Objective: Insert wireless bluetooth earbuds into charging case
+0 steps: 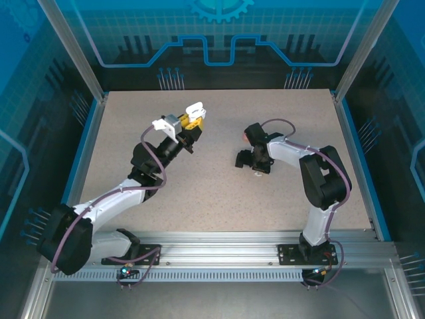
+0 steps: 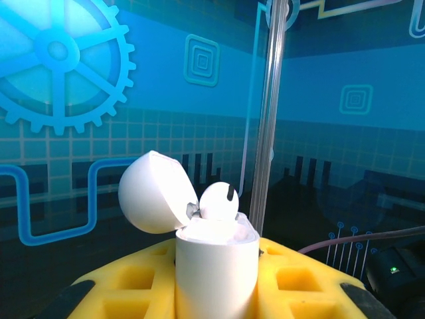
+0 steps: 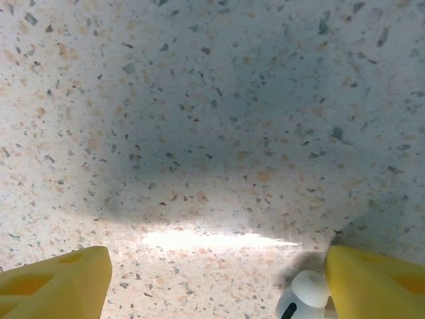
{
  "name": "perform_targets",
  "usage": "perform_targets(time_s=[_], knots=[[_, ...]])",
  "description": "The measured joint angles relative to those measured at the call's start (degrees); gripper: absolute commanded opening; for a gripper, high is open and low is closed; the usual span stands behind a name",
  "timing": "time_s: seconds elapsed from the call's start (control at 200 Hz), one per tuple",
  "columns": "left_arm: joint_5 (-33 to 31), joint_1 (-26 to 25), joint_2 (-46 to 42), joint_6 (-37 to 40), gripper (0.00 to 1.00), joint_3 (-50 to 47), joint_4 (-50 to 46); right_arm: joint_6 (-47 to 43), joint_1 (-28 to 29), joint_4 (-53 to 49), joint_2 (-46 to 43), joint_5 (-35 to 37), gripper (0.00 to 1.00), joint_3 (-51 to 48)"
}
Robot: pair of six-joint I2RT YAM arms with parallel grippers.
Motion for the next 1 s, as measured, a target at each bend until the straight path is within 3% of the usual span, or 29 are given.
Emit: perform_targets(time_s=[0.705,1.0], knots=[[0.0,-0.3,0.4,0.0,0.00,0.9,-0.3,2.3,3.3,-0.2,-5.9,2.2,0.82,-6.8],[0.4,-0.3,1.7,0.1,0.00,1.1,-0.3,2.0,3.4,-7.1,-6.2,7.1,0.77,0.9]])
